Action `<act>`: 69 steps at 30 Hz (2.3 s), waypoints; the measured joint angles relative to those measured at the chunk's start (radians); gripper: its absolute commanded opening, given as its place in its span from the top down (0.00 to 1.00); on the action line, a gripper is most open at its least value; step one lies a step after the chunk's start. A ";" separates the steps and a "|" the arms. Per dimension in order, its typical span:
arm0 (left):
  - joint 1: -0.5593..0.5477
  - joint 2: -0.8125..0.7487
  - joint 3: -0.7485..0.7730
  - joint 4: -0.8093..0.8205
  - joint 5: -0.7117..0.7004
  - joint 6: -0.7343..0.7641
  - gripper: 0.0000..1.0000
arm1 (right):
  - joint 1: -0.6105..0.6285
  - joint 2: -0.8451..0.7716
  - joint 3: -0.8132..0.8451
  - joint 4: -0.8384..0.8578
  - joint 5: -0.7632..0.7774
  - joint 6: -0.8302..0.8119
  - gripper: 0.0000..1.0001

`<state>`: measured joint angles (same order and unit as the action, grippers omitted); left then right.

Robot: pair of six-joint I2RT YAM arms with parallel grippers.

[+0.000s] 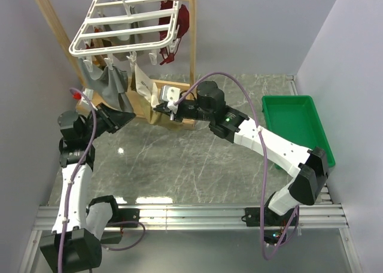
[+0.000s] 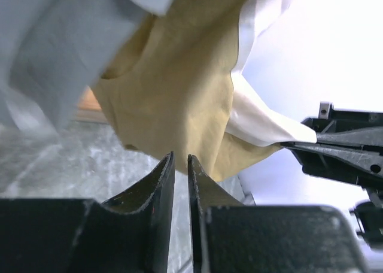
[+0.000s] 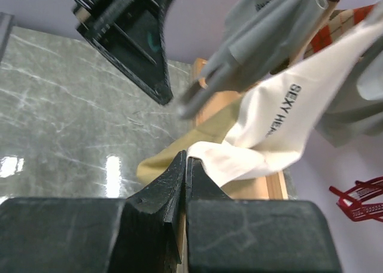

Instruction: Clip the underwear to the hanger

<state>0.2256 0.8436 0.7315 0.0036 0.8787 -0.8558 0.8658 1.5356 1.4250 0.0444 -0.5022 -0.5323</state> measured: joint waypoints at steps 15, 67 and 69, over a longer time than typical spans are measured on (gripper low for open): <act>-0.256 0.291 -0.087 0.480 -0.045 -0.249 0.82 | 0.136 -0.006 0.016 -0.143 -0.079 -0.155 1.00; -0.180 0.217 -0.051 0.287 -0.120 0.075 0.44 | -0.100 0.066 -0.009 -0.140 0.159 0.130 0.46; -0.169 0.200 -0.051 0.245 -0.132 0.105 0.41 | -0.104 0.066 -0.008 -0.140 0.159 0.137 0.44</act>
<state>0.0570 1.0439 0.6804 0.2489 0.7464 -0.7509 0.7620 1.6020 1.4166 -0.0952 -0.3435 -0.3954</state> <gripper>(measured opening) 0.567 0.545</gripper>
